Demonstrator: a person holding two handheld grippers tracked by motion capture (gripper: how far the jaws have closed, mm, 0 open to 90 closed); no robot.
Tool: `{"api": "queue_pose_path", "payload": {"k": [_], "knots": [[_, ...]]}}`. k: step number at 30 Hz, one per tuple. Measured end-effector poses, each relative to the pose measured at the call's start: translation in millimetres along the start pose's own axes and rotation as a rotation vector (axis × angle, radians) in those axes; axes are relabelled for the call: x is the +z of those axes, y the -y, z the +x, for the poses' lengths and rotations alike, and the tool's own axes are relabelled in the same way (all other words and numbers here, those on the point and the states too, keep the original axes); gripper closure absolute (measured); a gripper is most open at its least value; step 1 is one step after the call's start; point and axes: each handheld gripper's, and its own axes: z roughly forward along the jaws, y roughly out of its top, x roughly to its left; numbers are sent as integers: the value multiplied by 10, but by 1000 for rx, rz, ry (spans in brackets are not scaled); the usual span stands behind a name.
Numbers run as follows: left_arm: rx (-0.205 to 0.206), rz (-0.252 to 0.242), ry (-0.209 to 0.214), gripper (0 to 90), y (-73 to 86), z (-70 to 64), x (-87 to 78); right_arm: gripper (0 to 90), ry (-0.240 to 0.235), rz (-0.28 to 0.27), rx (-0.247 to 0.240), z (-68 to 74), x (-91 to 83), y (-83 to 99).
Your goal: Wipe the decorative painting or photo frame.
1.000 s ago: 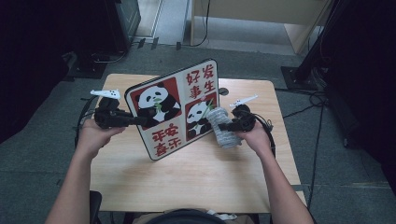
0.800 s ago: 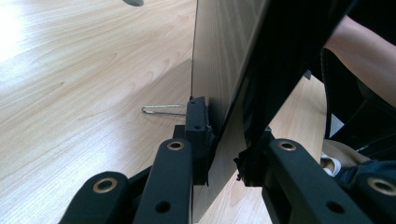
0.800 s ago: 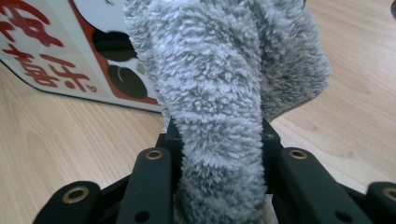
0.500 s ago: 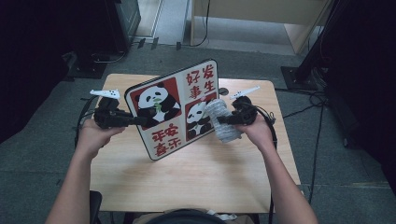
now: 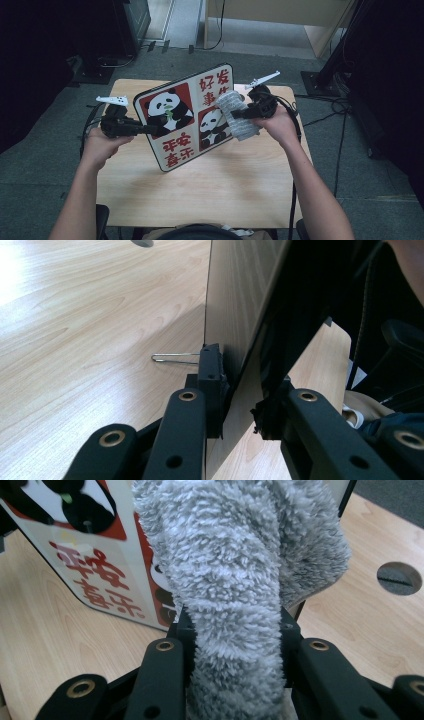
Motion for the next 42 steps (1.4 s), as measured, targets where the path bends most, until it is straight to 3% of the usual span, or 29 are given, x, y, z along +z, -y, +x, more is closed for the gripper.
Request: {"api": "queue_pose_path", "payload": {"k": [9,25,34,42], "knots": [[2,0,0,776,0,-1,0,683,13,6,-39,93,-134,-243],[5,-1,4,775,2,4,0,682,18,-9,-65,247,-329,-655],[4,-4,8,774,3,7,0,682,43,-30,-113,410,-498,-1081],[9,-3,11,775,4,11,-1,682,53,-31,-141,513,-482,-1322]]}}
